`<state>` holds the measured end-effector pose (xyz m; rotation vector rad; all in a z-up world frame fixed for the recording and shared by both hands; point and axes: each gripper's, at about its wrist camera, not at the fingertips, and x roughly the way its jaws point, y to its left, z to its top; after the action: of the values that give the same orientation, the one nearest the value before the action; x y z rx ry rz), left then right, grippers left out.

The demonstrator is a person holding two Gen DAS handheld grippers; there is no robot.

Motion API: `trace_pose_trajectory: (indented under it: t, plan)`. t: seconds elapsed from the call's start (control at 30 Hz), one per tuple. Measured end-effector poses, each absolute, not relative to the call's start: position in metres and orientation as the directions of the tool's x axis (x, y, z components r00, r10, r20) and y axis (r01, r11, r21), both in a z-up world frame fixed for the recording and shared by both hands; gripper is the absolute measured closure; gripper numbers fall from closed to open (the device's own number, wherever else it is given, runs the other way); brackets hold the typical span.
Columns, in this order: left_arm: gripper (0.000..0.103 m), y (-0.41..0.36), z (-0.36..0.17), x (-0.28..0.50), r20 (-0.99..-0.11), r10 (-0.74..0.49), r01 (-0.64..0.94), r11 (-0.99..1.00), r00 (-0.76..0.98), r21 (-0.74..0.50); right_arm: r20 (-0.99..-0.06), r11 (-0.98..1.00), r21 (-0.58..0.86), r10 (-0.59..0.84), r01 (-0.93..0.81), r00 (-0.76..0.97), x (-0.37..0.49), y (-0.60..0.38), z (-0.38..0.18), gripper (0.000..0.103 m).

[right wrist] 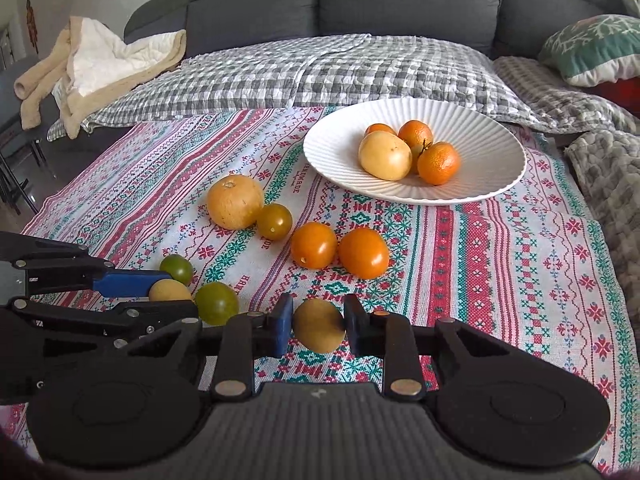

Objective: Organize fruits
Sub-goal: 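Carry both small brown fruits over the white bowl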

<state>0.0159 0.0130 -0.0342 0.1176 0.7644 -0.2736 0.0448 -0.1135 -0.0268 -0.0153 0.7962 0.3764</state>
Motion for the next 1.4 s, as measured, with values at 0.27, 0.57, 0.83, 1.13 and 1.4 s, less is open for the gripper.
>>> trace_pose_trajectory:
  t: [0.27,0.57,0.83,1.13,1.4]
  plan:
    - [0.090,0.006,-0.024,0.019,-0.695,-0.222,0.279,0.960,0.684,-0.031,-0.724,0.947,0.130,0.294,-0.295,0.624,0.041,-0.121,-0.018,0.079]
    - [0.090,-0.005,-0.014,0.027,-0.694,-0.238,0.279,0.959,0.679,-0.056,-0.722,0.955,0.136,0.277,-0.263,0.634,0.043,-0.136,-0.009,0.079]
    - [0.090,-0.014,-0.004,0.042,-0.680,-0.272,0.272,0.956,0.681,-0.111,-0.693,0.957,0.200,0.291,-0.211,0.660,0.049,-0.159,0.009,0.079]
    - [0.090,-0.020,0.002,0.059,-0.651,-0.295,0.241,0.955,0.699,-0.174,-0.648,0.948,0.255,0.314,-0.192,0.694,0.057,-0.179,0.018,0.079]
    - [0.090,-0.029,0.002,0.080,-0.641,-0.307,0.229,0.952,0.703,-0.205,-0.607,0.929,0.323,0.350,-0.180,0.714,0.070,-0.198,0.016,0.079]
